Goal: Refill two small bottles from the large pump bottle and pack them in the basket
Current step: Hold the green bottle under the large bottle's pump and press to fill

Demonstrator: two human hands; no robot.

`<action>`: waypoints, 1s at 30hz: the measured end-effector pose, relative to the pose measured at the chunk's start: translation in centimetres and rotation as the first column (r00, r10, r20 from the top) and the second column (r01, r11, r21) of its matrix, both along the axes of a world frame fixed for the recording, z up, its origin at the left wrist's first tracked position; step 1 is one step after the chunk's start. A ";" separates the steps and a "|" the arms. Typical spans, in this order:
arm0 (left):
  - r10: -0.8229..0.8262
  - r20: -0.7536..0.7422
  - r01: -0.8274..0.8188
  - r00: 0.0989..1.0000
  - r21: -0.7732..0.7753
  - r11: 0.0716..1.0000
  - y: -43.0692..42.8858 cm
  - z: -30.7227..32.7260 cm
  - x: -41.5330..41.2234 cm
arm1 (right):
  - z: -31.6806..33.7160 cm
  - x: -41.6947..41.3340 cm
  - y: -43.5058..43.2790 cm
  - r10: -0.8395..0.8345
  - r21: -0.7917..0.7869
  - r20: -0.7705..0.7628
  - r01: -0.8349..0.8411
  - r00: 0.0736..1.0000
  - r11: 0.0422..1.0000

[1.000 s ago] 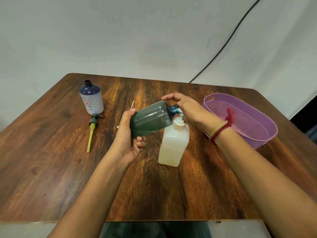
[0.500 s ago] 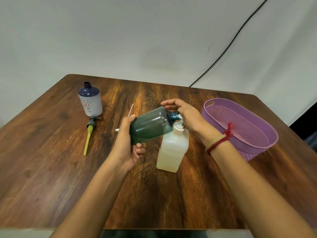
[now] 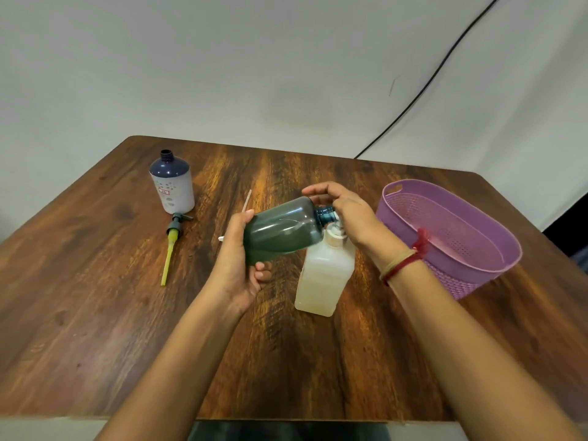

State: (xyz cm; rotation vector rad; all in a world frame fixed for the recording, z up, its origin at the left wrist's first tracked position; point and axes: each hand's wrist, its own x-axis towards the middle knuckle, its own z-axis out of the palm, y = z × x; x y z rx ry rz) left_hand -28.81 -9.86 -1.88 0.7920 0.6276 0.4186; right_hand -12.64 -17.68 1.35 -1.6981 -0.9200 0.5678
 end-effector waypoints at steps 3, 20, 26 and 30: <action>0.009 -0.005 -0.009 1.000 -0.019 1.000 -0.2 -0.3 -0.2 | -0.2 -0.4 -0.1 -0.003 -0.011 0.000 0.003 1.000 1.000; -0.024 0.032 0.025 0.999 -0.011 1.000 -0.2 0.5 -0.2 | 0.7 0.1 -0.2 0.034 -0.036 -0.088 -0.037 0.996 0.999; 0.019 0.009 -0.019 1.000 -0.047 0.999 -0.8 -0.9 0.1 | 0.1 -0.5 -0.3 0.050 0.021 -0.033 -0.050 0.998 0.999; 0.006 0.023 -0.004 1.000 -0.075 0.997 -0.9 -0.8 -0.1 | 0.4 -0.1 0.0 0.067 -0.004 -0.055 -0.067 0.996 0.998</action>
